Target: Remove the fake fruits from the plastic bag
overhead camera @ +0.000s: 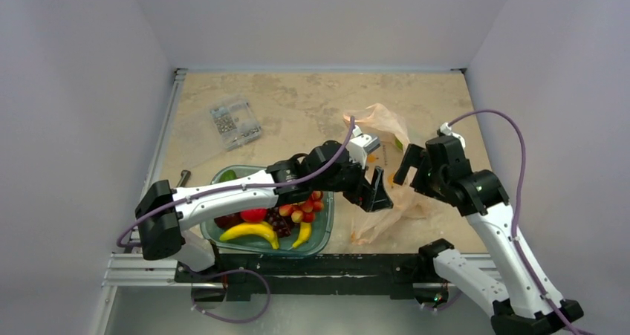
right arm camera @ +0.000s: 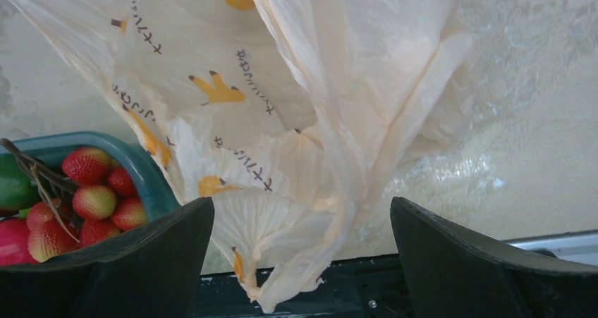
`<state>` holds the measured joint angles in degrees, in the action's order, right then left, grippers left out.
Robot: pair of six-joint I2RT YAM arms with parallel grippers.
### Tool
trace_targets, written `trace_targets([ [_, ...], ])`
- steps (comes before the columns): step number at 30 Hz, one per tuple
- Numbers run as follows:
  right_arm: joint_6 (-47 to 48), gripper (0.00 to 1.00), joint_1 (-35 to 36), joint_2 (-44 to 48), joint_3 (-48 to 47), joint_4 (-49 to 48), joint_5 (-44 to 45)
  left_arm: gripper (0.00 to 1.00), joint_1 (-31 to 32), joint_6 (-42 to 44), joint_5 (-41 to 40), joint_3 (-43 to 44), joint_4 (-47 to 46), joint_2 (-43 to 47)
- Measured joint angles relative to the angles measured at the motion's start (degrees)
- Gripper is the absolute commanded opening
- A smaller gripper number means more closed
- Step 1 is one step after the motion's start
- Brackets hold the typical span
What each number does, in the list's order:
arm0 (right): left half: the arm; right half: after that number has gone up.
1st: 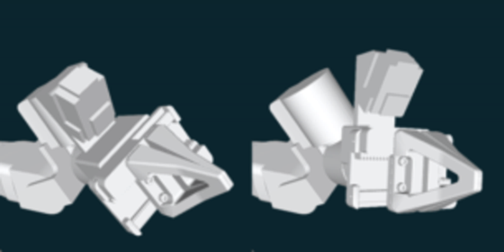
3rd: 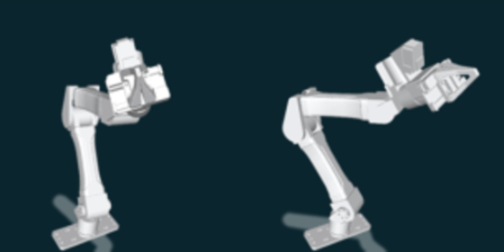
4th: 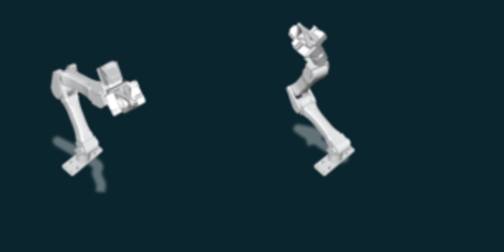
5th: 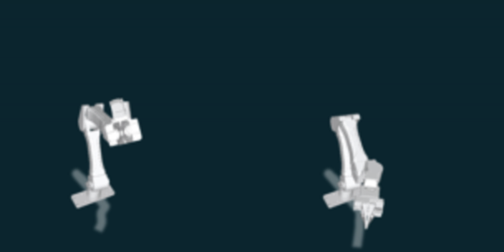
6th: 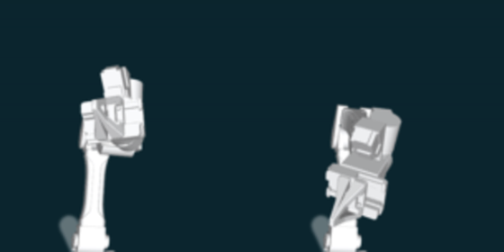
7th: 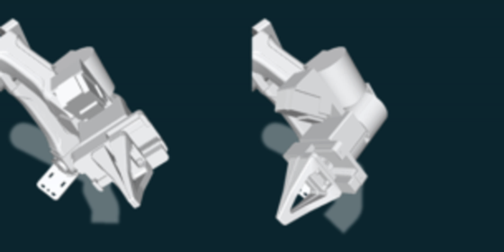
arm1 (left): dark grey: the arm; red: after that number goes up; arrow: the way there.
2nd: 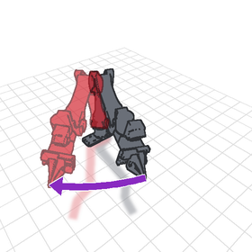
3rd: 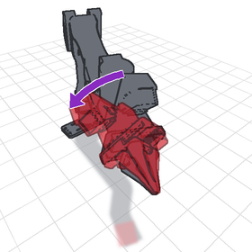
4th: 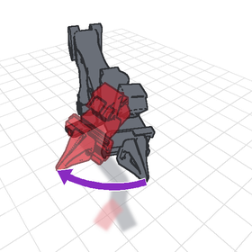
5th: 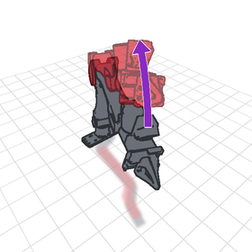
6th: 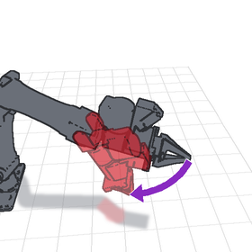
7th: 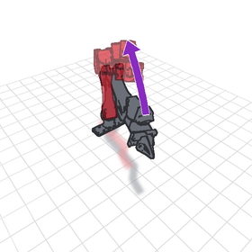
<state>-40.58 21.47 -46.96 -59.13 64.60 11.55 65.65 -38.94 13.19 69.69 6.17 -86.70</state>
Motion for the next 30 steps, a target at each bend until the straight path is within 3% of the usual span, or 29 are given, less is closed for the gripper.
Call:
trace_targets([
  [12,11.8,0.99,0.0,-19.5,-3.3,-13.3,7.9,0.9,-0.1,0.0,-0.4,-3.3,-5.4,0.9],
  [14,13.2,0.95,0.0,-21.6,-3.3,-15.0,9.7,0.9,-0.1,0.0,-0.3,-4.8,-6.7,1.7],
  [18,16.7,0.77,0.0,-25.0,-3.7,-19.0,12.1,0.88,-0.3,-0.1,-0.4,-7.0,-8.8,2.4],
  [25,22.4,0.32,0.0,-25.9,-4.0,-25.7,11.5,0.81,-1.1,-0.9,-1.5,-7.2,-11.0,2.1],
  [30,24.7,0.19,0.2,-26.0,-4.0,-27.4,9.7,0.78,-1.9,-0.9,-2.3,-7.2,-12.3,0.5],
])
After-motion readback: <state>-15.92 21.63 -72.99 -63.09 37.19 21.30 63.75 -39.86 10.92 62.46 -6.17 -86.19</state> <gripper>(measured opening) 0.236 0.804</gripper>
